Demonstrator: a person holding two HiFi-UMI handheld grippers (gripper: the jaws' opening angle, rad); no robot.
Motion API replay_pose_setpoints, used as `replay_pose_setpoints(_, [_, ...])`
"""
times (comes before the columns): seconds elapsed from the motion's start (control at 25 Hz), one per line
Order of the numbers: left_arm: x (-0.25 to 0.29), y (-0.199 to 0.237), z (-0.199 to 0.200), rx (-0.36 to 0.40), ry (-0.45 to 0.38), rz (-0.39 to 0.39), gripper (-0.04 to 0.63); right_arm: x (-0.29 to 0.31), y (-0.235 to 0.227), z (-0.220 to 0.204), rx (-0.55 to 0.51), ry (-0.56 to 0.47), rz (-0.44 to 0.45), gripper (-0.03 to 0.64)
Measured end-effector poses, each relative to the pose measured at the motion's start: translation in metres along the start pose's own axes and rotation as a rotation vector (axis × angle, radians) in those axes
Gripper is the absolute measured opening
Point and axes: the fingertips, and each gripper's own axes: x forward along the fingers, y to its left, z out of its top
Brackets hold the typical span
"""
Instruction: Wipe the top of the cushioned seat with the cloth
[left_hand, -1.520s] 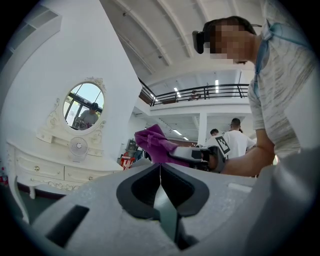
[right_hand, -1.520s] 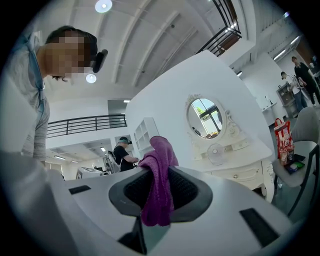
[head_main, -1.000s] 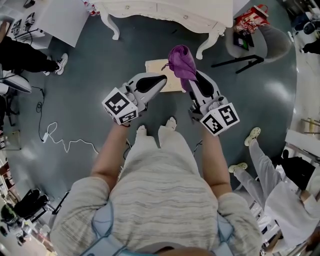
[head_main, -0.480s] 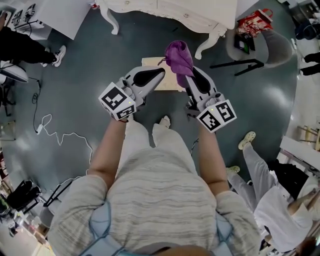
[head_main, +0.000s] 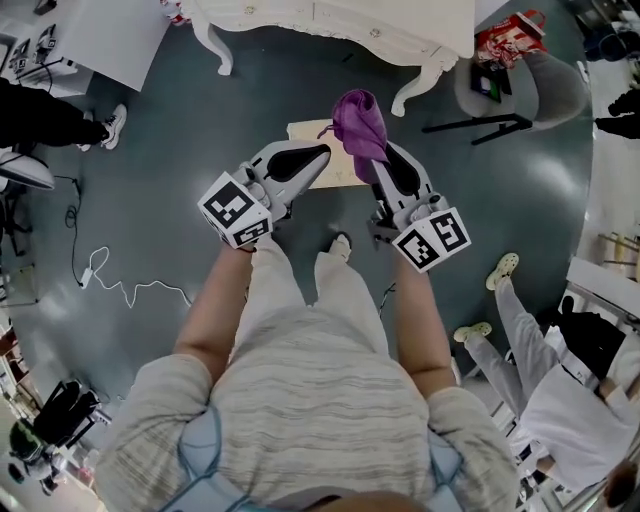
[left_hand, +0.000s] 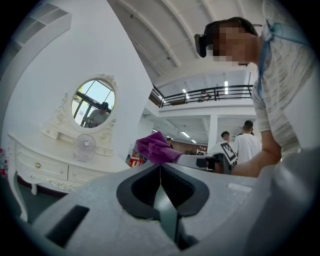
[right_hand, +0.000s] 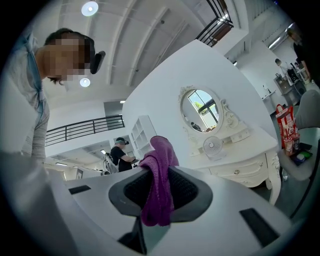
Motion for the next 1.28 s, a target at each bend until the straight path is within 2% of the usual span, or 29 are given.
replay_pose_setpoints(0.32, [0.002, 0.023, -0.019, 0.008, 0.022, -0.062, 0.014, 0.02, -0.019, -0.039, 0.015, 0.021, -0.058, 0.078])
replay_pose_setpoints(0.68, [0.008, 0.045, -0.072, -0.023, 0.026, -0.062, 0.014, 0.024, -0.087, -0.111, 0.046, 0.071, -0.12, 0.078])
replay_pose_setpoints(0.92, [0.008, 0.064, -0.112, -0.037, 0.041, -0.06, 0.014, 0.026, -0.123, -0.156, 0.037, 0.13, -0.11, 0.078])
replay_pose_setpoints(1.28, [0.022, 0.079, -0.163, 0.007, 0.035, -0.092, 0.014, 0.028, -0.167, -0.203, 0.003, 0.113, -0.126, 0.078])
